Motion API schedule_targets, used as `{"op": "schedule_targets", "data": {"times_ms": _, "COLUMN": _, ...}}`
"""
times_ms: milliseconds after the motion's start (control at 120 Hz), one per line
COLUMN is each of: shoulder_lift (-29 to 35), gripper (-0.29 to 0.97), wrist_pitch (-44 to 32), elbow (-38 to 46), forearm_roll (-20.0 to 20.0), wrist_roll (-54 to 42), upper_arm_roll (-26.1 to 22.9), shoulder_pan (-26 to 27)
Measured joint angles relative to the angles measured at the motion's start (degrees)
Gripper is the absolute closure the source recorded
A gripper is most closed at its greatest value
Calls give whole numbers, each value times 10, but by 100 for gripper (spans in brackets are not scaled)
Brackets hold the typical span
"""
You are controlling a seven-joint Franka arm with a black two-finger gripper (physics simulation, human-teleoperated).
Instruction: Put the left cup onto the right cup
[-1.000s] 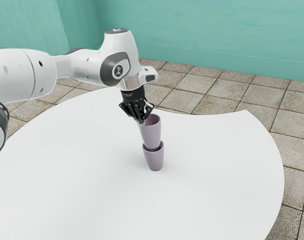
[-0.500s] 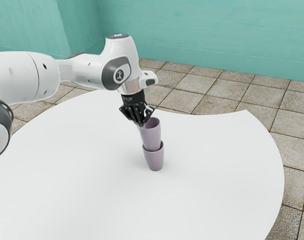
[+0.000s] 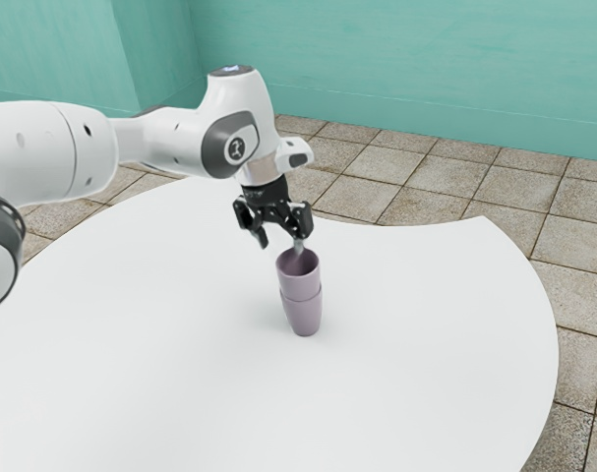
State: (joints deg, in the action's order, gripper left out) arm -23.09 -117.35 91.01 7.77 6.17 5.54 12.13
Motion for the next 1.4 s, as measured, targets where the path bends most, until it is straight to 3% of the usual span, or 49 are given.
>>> {"op": "schedule_targets", "data": {"times_ms": 333, "shoulder_lift": 27, "gripper": 3, "wrist_pitch": 1, "elbow": 2, "forearm_roll": -1, "wrist_roll": -4, "upper_arm_roll": -1, "shoulder_pan": 1}}
{"op": "schedule_targets", "data": {"times_ms": 1033, "shoulder_lift": 119, "gripper": 0, "wrist_pitch": 66, "elbow": 22, "forearm_roll": -3, "wrist_roll": -17, "upper_arm_roll": 4, "shoulder_pan": 12}}
{"op": "schedule_targets", "data": {"times_ms": 1400, "shoulder_lift": 148, "gripper": 0, "wrist_pitch": 103, "elbow": 22, "forearm_roll": -89, "wrist_roll": -93, "upper_arm_roll": 5, "shoulder_pan": 5}}
